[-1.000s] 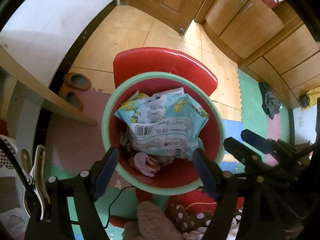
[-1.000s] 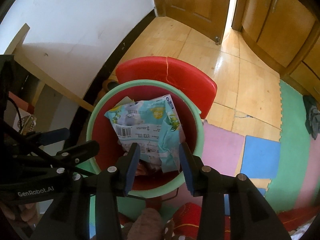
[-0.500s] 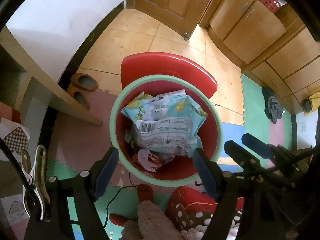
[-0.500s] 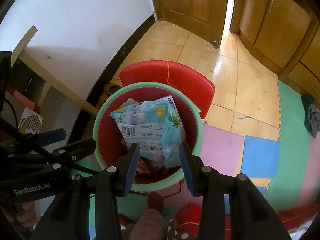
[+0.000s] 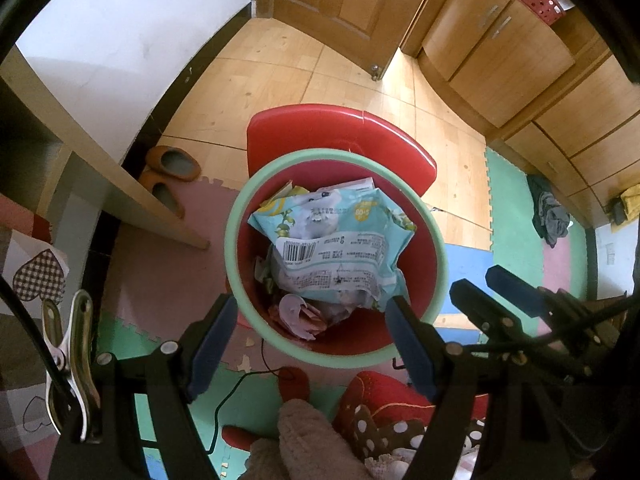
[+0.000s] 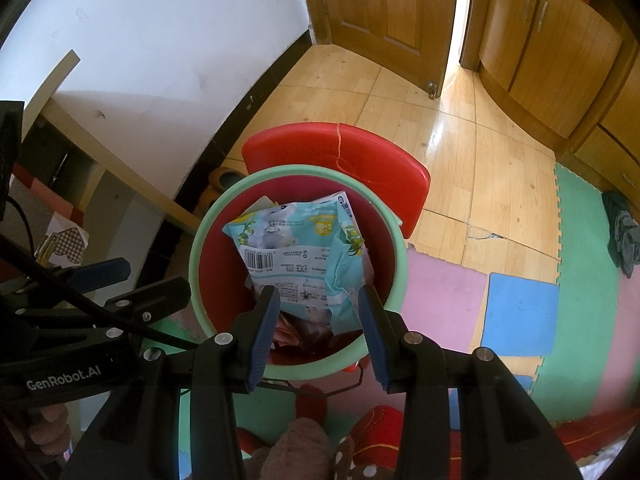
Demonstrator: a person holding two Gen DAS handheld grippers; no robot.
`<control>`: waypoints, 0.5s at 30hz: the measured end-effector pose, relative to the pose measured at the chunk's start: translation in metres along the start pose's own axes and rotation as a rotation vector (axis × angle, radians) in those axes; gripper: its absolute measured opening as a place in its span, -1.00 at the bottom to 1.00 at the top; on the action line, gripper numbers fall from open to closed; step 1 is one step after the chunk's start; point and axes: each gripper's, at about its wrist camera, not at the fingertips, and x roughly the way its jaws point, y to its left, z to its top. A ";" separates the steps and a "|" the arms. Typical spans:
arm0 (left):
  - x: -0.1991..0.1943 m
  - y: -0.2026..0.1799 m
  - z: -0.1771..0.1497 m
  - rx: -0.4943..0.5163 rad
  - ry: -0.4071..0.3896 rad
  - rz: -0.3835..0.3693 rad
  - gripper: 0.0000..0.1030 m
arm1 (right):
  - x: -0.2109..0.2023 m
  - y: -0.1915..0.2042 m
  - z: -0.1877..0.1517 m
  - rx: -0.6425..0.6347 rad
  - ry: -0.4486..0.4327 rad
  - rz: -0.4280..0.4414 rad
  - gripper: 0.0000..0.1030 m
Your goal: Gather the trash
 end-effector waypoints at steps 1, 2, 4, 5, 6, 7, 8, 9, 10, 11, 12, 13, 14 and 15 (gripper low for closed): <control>0.000 0.000 -0.001 -0.001 0.001 0.001 0.55 | 0.000 0.000 0.000 -0.001 0.000 0.000 -0.19; 0.000 0.000 -0.001 -0.002 0.001 0.002 0.55 | 0.000 0.000 0.000 -0.001 0.000 -0.001 -0.19; -0.001 0.001 -0.002 -0.003 0.003 0.002 0.55 | 0.000 0.000 0.001 -0.001 0.000 0.000 -0.19; -0.001 0.001 -0.002 -0.003 0.003 0.003 0.55 | 0.000 0.000 0.001 -0.002 0.000 0.000 -0.19; -0.001 0.001 -0.003 -0.004 0.003 0.004 0.55 | 0.000 0.000 0.001 -0.003 0.000 -0.001 -0.19; -0.001 0.001 -0.002 -0.004 0.003 0.004 0.55 | 0.000 0.000 0.001 -0.002 0.001 -0.001 -0.19; -0.001 0.001 -0.003 -0.004 0.003 0.005 0.55 | 0.000 0.000 0.000 -0.002 0.000 0.000 -0.19; -0.001 0.001 -0.002 -0.005 0.003 0.005 0.55 | 0.000 0.000 0.000 -0.002 0.000 0.000 -0.18; -0.001 0.001 -0.002 -0.004 0.003 0.005 0.55 | 0.000 0.000 0.000 -0.001 0.000 0.000 -0.19; 0.000 0.001 -0.002 -0.004 0.003 0.005 0.55 | 0.000 0.000 0.000 -0.001 0.000 0.000 -0.19; -0.001 0.001 -0.003 -0.004 0.004 0.005 0.55 | 0.000 0.000 0.000 -0.001 0.000 0.000 -0.19; -0.001 0.001 -0.002 -0.005 0.004 0.005 0.55 | 0.000 0.000 0.000 -0.001 0.000 -0.001 -0.19; -0.001 0.001 -0.003 -0.005 0.005 0.006 0.55 | 0.000 0.000 0.000 -0.001 0.001 -0.001 -0.18; -0.001 0.001 -0.003 -0.006 0.005 0.005 0.55 | 0.000 0.000 0.000 -0.001 0.000 0.000 -0.18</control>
